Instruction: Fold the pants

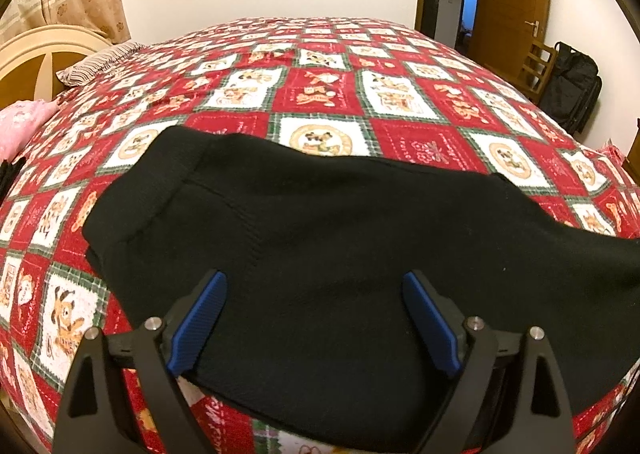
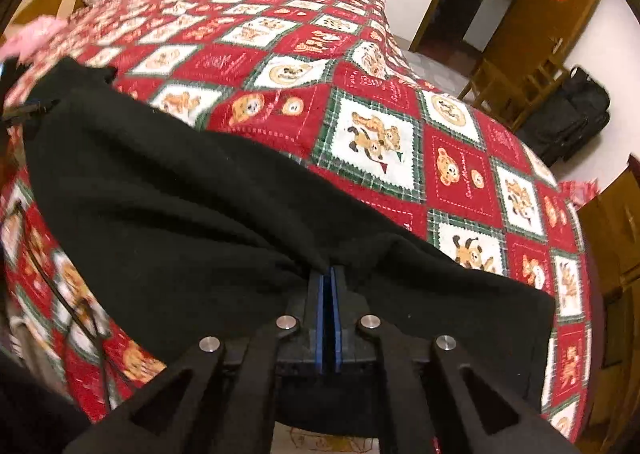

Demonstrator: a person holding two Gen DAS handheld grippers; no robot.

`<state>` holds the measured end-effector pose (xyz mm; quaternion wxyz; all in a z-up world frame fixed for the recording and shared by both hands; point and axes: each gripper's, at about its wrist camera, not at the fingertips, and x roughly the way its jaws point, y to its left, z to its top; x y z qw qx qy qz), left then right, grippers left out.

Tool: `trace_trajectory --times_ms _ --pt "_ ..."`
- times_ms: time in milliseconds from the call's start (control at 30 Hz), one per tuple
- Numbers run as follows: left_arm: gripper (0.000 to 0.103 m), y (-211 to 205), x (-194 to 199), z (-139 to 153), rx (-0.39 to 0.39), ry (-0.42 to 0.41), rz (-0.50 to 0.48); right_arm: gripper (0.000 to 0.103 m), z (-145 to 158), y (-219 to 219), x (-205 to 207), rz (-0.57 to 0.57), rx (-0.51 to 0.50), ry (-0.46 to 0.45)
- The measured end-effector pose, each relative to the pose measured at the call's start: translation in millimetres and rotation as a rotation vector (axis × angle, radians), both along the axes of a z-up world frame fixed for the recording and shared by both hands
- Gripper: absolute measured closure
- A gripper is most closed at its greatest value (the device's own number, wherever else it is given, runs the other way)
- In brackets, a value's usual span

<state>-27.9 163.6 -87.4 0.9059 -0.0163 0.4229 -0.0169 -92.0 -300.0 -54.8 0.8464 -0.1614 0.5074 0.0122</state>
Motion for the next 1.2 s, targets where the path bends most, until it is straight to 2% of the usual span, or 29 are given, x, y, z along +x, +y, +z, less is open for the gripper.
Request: trace_trajectory --times_ms 67,100,133,200,233,267,300,333,400,467,500,533,600,667,800,867,900,933,1067,1200 --pt "0.010 1 0 1 -0.006 0.004 0.000 0.091 14 -6 3 -0.029 0.070 -0.030" --pt "0.010 2 0 2 -0.016 0.005 0.002 0.088 27 -10 -1 -0.053 0.121 -0.084" --pt "0.011 5 -2 4 -0.036 0.003 0.002 0.078 39 -14 -3 -0.080 0.165 -0.140" --pt "0.011 10 -5 8 -0.064 -0.010 0.012 0.037 63 -27 -19 -0.160 0.264 -0.284" --pt "0.011 12 -5 9 -0.067 -0.018 0.020 0.033 70 -34 -32 -0.215 0.300 -0.357" --pt "0.011 15 -5 10 -0.069 -0.024 0.033 0.033 75 -44 -46 -0.281 0.335 -0.423" --pt "0.011 17 -3 10 -0.071 -0.022 0.040 0.033 75 -55 -53 -0.336 0.364 -0.440" --pt "0.011 20 -1 8 -0.073 -0.015 0.048 0.033 69 -64 -64 -0.400 0.387 -0.425" --pt "0.011 26 4 5 -0.066 -0.001 0.072 0.053 52 -74 -77 -0.450 0.400 -0.375" --pt "0.011 29 7 3 -0.047 0.004 0.085 0.054 36 -77 -87 -0.491 0.400 -0.323" --pt "0.011 29 9 2 -0.036 0.008 0.087 0.054 31 -83 -94 -0.547 0.404 -0.328" --pt "0.011 27 9 2 -0.022 0.013 0.089 0.054 27 -93 -102 -0.596 0.428 -0.347" --pt "0.010 24 9 1 0.002 0.013 0.094 0.054 21 -132 -128 -0.799 0.546 -0.452" --pt "0.010 23 8 1 0.008 0.013 0.099 0.054 16 -156 -144 -0.918 0.564 -0.484" --pt "0.010 26 8 2 -0.006 0.024 0.101 0.054 8 -175 -140 -0.947 0.507 -0.433" --pt "0.010 26 8 2 -0.004 0.028 0.105 0.051 1 -176 -136 -0.947 0.528 -0.425" --pt "0.010 25 8 2 -0.001 0.028 0.108 0.044 -1 -176 -135 -0.943 0.543 -0.428" --pt "0.010 25 8 2 0.000 0.029 0.109 0.042 -2 -173 -132 -0.940 0.556 -0.429" --pt "0.010 25 8 2 0.000 0.031 0.106 0.042 -6 -155 -122 -0.934 0.572 -0.408" --pt "0.010 26 9 1 0.000 0.027 0.107 0.042 -7 -151 -112 -0.945 0.606 -0.452"
